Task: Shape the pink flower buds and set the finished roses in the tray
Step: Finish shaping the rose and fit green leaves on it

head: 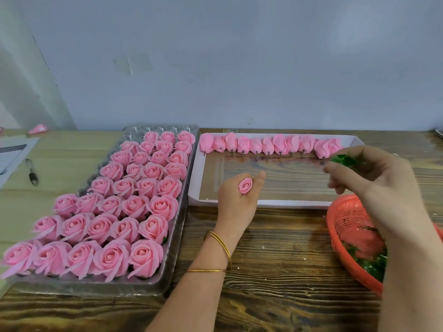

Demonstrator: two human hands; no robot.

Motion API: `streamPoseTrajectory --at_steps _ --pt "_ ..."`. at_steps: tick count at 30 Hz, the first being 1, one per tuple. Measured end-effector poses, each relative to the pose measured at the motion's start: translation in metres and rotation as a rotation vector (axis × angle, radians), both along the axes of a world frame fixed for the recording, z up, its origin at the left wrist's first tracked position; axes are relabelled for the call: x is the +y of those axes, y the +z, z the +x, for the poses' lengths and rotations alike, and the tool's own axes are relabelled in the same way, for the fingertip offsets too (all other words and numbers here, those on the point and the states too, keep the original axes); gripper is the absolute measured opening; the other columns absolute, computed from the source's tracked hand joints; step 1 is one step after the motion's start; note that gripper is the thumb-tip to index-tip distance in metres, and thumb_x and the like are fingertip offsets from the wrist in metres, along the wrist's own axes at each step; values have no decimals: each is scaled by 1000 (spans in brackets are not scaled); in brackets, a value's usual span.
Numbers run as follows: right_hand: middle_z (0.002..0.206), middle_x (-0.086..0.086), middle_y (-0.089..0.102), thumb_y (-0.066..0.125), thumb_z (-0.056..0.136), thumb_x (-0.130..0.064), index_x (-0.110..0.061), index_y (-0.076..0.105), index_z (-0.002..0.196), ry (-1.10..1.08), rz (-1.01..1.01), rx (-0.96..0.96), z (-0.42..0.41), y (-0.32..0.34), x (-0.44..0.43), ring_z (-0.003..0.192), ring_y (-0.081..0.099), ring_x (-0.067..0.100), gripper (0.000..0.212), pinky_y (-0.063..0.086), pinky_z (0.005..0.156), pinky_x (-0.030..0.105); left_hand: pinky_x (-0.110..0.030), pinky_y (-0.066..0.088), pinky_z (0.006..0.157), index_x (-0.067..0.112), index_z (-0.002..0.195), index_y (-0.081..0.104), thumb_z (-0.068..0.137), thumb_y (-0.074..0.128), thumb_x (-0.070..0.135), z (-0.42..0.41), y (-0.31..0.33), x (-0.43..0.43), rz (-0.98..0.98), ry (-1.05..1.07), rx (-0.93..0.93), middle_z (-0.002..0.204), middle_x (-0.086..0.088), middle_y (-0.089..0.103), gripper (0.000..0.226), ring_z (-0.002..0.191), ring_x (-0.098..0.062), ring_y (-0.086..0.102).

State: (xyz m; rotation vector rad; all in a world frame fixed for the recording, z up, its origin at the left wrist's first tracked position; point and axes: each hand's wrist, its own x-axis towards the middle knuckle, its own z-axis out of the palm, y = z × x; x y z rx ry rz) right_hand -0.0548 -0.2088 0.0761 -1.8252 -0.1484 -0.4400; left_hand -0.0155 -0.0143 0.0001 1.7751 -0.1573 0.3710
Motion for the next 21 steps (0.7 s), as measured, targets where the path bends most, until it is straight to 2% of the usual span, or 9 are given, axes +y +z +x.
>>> streamPoseTrajectory --at_steps 3,6,8,11,13,16,18,21 --pt "73 12 70 69 85 -2 -8 66 89 141 120 30 4 -3 18 55 59 16 8 49 53 21 -29 31 53 14 53 41 95 59 29 1 -1 -1 -5 1 2 51 -3 38 47 52 -15 35" --pt "73 14 66 64 89 2 -15 68 99 194 120 69 11 -14 38 53 55 13 20 44 49 19 -27 31 52 16 54 42 95 58 29 1 -1 -1 -8 -2 3 51 -1 38 46 52 -14 36" --pt "70 17 60 63 89 1 -18 69 96 188 115 92 17 -22 49 52 51 10 21 41 49 16 -28 30 52 14 54 43 95 58 29 1 -1 -1 -13 -2 -5 51 -2 38 46 52 -14 35" --pt "62 -5 57 67 89 -3 -17 68 91 145 163 156 26 -36 60 54 49 6 14 42 52 15 -29 30 52 13 55 44 95 58 28 1 -1 -1 -10 -3 -26 51 -2 39 45 52 -15 36" --pt "60 -11 55 70 87 -6 -15 68 90 122 245 208 30 -44 67 55 50 5 10 43 53 16 -28 31 52 18 54 44 95 59 28 1 0 0 -5 -6 -32 51 3 40 45 52 -12 37" --pt "68 -4 58 72 87 -12 -13 70 93 142 402 269 34 -50 76 59 52 8 7 45 57 20 -25 32 50 24 53 45 95 59 31 1 1 -1 -14 -8 -14 48 10 40 45 50 -8 37" --pt "69 -1 61 64 92 -15 -10 70 92 178 550 293 37 -51 82 60 54 10 7 45 56 20 -20 33 49 29 51 46 95 60 28 1 0 -1 -26 -5 -25 46 13 45 46 48 -5 40" --pt "66 0 65 48 100 -10 -6 69 96 167 708 313 39 -53 87 60 59 10 23 50 57 20 -14 35 51 29 53 50 96 58 24 0 0 0 -23 11 -52 48 16 51 44 50 -3 47"
